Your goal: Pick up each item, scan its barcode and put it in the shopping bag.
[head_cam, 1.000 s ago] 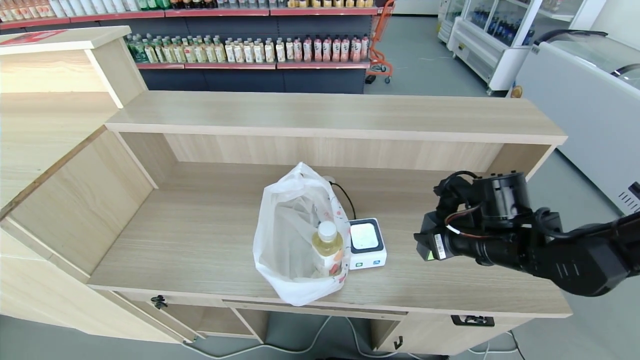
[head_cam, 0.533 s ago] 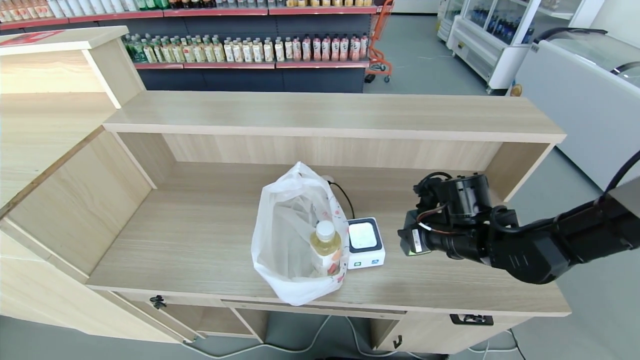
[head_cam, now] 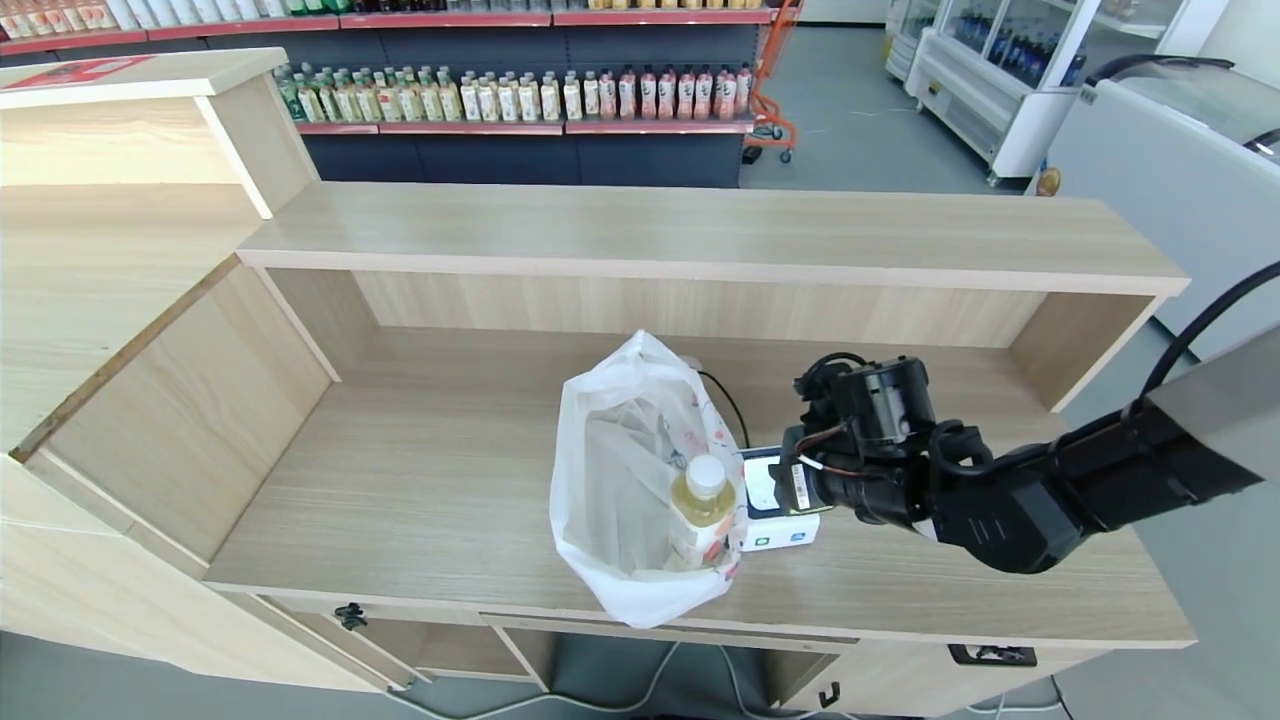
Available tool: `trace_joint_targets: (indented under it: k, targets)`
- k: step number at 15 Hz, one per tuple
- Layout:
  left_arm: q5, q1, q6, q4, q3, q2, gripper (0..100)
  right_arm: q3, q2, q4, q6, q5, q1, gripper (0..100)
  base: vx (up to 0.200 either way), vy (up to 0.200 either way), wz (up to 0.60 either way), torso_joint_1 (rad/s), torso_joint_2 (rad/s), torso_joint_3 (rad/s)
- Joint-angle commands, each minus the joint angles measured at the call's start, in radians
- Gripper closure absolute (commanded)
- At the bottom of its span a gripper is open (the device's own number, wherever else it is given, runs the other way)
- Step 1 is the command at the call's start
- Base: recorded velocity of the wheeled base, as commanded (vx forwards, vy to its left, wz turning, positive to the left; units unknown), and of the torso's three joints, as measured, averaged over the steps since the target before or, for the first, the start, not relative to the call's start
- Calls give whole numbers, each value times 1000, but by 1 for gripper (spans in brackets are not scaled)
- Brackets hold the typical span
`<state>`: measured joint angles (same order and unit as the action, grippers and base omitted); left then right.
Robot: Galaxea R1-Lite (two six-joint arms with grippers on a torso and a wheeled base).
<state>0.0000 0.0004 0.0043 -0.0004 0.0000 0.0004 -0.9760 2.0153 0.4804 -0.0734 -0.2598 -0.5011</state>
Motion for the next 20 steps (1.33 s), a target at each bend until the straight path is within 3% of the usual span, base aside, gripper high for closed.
trace_joint_targets:
  k: [1, 20]
  targets:
    - [0, 0, 0, 0, 0, 0, 0, -3, 19, 1, 0, -3, -4, 100, 0, 0, 0, 0, 0, 0]
    - [0, 0, 2, 0, 0, 0, 0, -132, 187, 9, -14, -38, -25, 100, 0, 0, 0, 0, 0, 0]
